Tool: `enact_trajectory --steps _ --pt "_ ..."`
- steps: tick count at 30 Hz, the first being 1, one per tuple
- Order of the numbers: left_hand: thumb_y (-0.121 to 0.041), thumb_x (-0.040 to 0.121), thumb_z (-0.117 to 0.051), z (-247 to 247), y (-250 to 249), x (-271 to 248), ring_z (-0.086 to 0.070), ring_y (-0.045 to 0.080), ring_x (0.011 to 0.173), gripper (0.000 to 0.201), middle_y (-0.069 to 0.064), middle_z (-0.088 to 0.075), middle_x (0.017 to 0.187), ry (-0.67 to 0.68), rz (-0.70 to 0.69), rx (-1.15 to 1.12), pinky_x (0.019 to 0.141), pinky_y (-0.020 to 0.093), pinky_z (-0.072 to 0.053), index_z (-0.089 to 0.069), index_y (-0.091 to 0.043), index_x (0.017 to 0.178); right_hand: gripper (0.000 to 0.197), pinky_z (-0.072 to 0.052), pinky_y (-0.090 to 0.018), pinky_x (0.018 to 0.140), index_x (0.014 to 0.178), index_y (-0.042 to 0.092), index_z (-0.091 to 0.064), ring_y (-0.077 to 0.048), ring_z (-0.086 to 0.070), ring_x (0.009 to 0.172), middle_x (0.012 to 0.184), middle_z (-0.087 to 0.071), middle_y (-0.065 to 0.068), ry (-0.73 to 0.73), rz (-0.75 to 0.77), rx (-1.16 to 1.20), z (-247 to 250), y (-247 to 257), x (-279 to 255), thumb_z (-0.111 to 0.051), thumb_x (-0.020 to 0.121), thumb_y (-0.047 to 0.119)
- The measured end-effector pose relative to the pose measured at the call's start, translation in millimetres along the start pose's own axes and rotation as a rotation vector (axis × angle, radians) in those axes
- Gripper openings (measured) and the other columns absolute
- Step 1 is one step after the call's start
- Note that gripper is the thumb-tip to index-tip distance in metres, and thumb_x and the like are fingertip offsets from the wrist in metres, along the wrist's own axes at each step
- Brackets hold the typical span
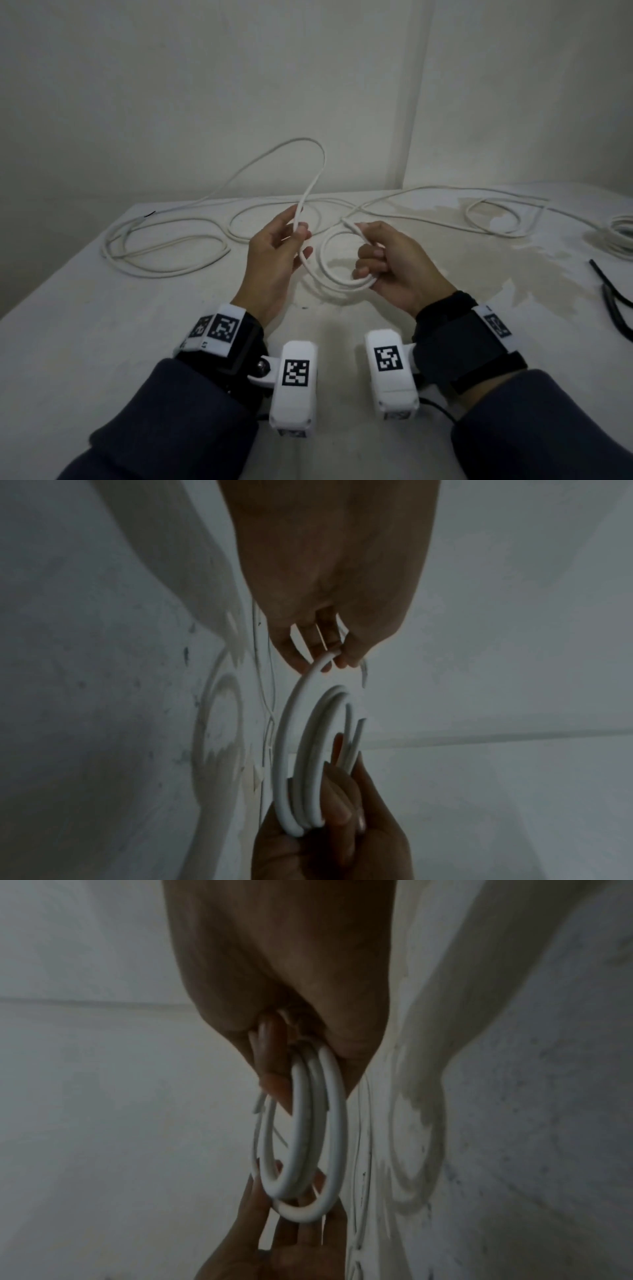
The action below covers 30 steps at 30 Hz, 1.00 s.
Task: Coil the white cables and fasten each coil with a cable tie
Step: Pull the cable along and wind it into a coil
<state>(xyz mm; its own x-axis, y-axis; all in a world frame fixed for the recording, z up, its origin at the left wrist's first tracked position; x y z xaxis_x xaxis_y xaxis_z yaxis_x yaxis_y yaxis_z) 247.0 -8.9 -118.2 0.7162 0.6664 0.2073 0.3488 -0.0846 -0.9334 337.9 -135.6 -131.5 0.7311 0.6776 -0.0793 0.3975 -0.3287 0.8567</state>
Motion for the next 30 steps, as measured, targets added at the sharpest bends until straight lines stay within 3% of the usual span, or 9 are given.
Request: enact_trajectory --steps 4,8,11,14,18,22,27,30 --pt "-0.004 0.096 -0.050 -12 1 -6 -0.064 0.022 0.095 0.032 0.008 -0.066 0.106 0.101 0.070 -0.080 0.081 0.040 -0.058 -0.058 -0.016 0.125 0.029 -0.032 -0.021 0.036 0.071 0.015 -0.052 -0.007 -0.024 0.033 0.044 -0.029 0.006 0.009 0.063 -0.234 -6 3 -2 -0.047 0.099 0.011" --pt "-0.007 0.100 -0.043 -27 4 -12 -0.070 0.030 0.095 0.035 0.015 -0.069 0.110 0.235 0.160 -0.052 0.075 0.042 -0.060 -0.053 -0.019 0.132 0.027 -0.032 -0.018 0.037 0.072 0.015 -0.056 -0.008 -0.025 0.035 0.046 -0.030 0.005 -0.037 0.102 -0.251 3 7 1 -0.049 0.098 0.012" --pt "-0.011 0.103 -0.037 -31 13 -16 -0.073 0.028 0.081 0.035 0.016 -0.072 0.097 0.300 0.233 0.049 0.071 0.040 -0.060 -0.051 -0.019 0.133 0.020 -0.033 -0.019 0.036 0.078 0.012 -0.056 -0.008 -0.028 0.034 0.043 -0.032 0.006 -0.114 0.200 -0.215 7 17 0 -0.051 0.097 0.011" --pt "-0.012 0.104 -0.033 -35 15 -20 -0.073 0.029 0.078 0.034 0.020 -0.072 0.098 0.358 0.258 0.077 0.070 0.038 -0.061 -0.049 -0.014 0.134 0.018 -0.035 -0.019 0.036 0.080 0.012 -0.054 -0.008 -0.029 0.034 0.042 -0.032 0.006 -0.238 0.286 -0.096 18 27 -3 -0.050 0.097 0.011" --pt "-0.013 0.104 -0.034 -33 8 -16 -0.073 0.027 0.074 0.034 0.019 -0.071 0.100 0.309 0.185 0.095 0.066 0.034 -0.061 -0.047 -0.015 0.135 0.013 -0.033 -0.019 0.037 0.086 0.011 -0.056 -0.009 -0.029 0.038 0.058 -0.039 -0.002 -0.330 0.322 0.027 31 31 -7 -0.050 0.098 0.011" --pt "-0.013 0.104 -0.034 -32 2 -14 -0.073 0.024 0.069 0.030 0.013 -0.073 0.084 0.277 0.126 0.100 0.059 0.028 -0.059 -0.046 -0.017 0.131 0.015 -0.036 -0.024 0.043 0.084 0.013 -0.056 -0.009 -0.037 0.033 0.065 -0.043 -0.002 -0.385 0.347 0.054 39 33 -8 -0.051 0.098 0.014" --pt "-0.010 0.103 -0.035 -44 17 -28 -0.071 0.016 0.062 0.028 0.010 -0.073 0.069 0.446 0.297 0.131 0.051 0.019 -0.055 -0.051 -0.013 0.126 0.016 -0.040 -0.021 0.041 0.082 0.009 -0.053 -0.013 -0.037 0.040 0.062 -0.043 -0.002 -0.452 0.318 0.254 53 29 -7 -0.052 0.097 0.012" --pt "-0.008 0.102 -0.037 -41 16 -27 -0.064 0.009 0.050 0.029 0.008 -0.071 0.063 0.449 0.304 0.122 0.040 0.012 -0.045 -0.054 -0.011 0.125 0.016 -0.039 -0.019 0.039 0.083 0.007 -0.052 -0.010 -0.038 0.038 0.060 -0.044 -0.002 -0.394 0.257 0.350 47 22 -3 -0.050 0.098 0.012"
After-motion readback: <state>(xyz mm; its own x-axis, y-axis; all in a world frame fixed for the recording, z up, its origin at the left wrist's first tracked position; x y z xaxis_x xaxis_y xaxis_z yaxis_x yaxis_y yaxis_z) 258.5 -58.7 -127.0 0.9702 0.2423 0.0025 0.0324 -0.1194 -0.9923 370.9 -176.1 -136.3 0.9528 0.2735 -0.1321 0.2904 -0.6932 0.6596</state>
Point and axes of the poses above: each hand's wrist, its own x-axis towards the middle knuckle, its own z-axis out of the back of the hand, y = z × x, the point moved 9 cm from there along x, towards the middle knuckle
